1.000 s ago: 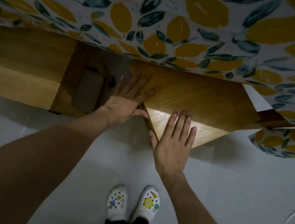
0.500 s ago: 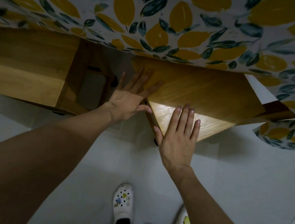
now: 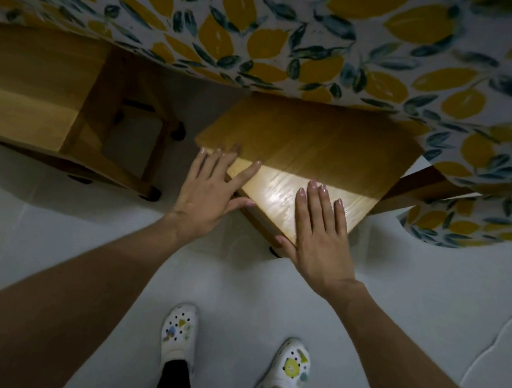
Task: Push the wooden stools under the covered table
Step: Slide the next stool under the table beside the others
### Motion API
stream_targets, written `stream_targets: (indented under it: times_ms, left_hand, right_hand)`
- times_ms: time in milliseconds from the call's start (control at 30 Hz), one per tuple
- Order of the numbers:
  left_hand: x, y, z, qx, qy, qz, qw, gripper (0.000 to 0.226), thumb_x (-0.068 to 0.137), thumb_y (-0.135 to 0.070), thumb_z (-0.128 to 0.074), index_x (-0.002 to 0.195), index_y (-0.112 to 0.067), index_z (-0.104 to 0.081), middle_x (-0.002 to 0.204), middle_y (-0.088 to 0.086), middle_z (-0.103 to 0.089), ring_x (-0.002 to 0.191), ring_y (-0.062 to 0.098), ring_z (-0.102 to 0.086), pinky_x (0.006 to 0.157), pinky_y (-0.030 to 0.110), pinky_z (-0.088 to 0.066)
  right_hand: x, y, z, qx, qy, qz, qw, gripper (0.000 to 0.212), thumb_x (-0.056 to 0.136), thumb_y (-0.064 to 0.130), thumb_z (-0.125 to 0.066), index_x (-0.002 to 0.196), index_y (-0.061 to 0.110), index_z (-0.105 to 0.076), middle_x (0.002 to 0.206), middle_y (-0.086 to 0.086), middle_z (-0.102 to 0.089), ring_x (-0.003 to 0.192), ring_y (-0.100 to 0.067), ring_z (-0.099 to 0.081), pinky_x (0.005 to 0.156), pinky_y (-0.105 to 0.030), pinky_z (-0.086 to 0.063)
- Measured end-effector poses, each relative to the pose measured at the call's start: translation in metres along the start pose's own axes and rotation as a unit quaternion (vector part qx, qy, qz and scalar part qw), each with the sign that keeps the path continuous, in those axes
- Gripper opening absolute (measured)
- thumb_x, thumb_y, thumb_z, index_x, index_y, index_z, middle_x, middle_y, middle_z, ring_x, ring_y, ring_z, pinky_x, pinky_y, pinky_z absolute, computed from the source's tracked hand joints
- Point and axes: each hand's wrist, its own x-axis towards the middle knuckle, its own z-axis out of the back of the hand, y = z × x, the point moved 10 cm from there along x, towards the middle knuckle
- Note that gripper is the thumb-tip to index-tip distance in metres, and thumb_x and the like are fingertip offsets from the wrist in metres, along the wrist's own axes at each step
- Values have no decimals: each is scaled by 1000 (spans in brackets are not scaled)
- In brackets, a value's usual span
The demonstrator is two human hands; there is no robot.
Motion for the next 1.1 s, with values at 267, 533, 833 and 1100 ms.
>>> stream_targets:
  times_ms: [267, 533, 833, 1100]
  left_hand:
    - [1, -53, -11, -23, 37, -66, 997, 89, 74, -72, -27, 150, -30, -8, 156, 26, -10, 144, 39, -2, 112, 53, -8]
    - [17, -119, -19, -35, 39, -72, 996, 89, 75, -68, -28, 151, -25, -14, 155, 28, -7, 144, 39, -3, 110, 56, -8]
    - [58, -145, -12, -44, 53, -67, 995, 93, 73, -72, -26, 151, -24, -12, 156, 28, 1, 145, 38, 3, 111, 56, -2]
    - [58, -144, -12, -27, 61, -54, 996, 90, 75, -71, -28, 151, -26, -8, 156, 29, 0, 145, 41, 1, 111, 56, -4]
  right_hand:
    - [-53, -92, -7, -59, 37, 128, 989, 83, 95, 63, -27, 154, 9, -5, 162, -14, -2, 150, -29, 1, 119, -49, -12]
    - [-70, -156, -9, -61, 34, 131, 989, 78, 96, 60, -24, 155, 11, -5, 162, -13, -5, 150, -28, -3, 119, -48, -15]
    - [-59, -203, -4, -22, 31, 93, 995, 76, 95, 58, -28, 155, 14, -11, 162, -12, -11, 149, -27, -9, 119, -48, -15]
    - [-58, -203, -5, -7, 36, 91, 995, 77, 93, 57, -33, 154, 14, -15, 161, -13, -15, 149, -29, -12, 118, -50, -17]
